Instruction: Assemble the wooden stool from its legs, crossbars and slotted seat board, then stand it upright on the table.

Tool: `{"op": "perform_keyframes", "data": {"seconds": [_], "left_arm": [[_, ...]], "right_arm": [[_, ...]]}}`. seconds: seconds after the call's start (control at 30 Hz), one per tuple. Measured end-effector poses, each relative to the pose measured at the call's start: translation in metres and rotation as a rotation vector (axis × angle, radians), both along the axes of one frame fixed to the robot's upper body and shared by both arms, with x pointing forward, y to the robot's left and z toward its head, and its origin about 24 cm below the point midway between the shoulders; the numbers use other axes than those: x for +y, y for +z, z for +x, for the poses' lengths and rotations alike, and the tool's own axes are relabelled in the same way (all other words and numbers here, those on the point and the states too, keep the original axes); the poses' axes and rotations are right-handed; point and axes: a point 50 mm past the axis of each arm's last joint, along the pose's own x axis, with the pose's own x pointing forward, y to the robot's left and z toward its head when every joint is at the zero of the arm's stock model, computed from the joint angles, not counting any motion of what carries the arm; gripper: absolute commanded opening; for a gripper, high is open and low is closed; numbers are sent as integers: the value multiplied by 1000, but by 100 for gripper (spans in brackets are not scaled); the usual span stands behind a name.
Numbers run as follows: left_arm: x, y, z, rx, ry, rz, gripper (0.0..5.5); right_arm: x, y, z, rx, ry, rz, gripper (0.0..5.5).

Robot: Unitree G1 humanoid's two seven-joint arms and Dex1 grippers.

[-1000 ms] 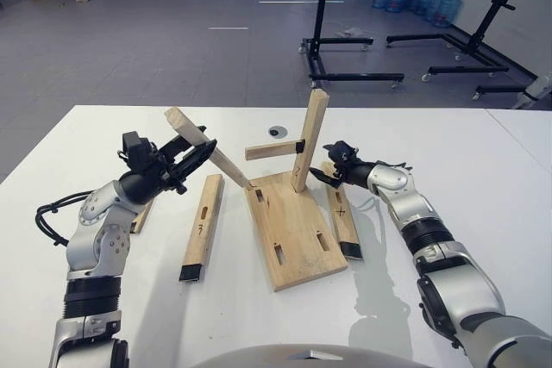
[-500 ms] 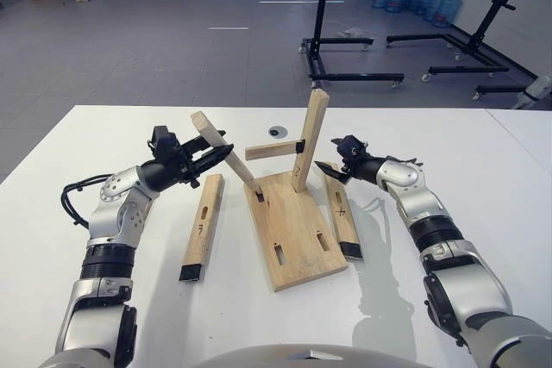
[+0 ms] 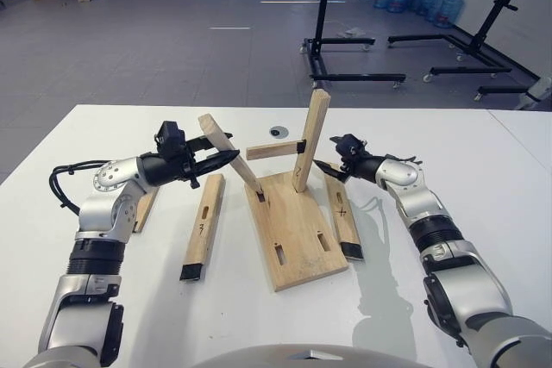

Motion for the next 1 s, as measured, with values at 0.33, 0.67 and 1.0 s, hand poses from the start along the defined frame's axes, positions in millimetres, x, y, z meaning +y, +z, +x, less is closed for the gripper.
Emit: {"op": "perform_keyframes", "data": {"seconds": [0.33, 0.67, 1.0], "left_arm": [[-6, 3, -3, 11, -40, 39, 201], [0, -2, 9, 98, -57, 26, 201], [3, -2, 40, 186, -86, 66, 201]], "right_arm": [[4, -6, -3, 17, 16, -7, 388], [8, -7, -4, 28, 32, -8, 388], [13, -5, -5, 9, 39, 7, 388]]}}
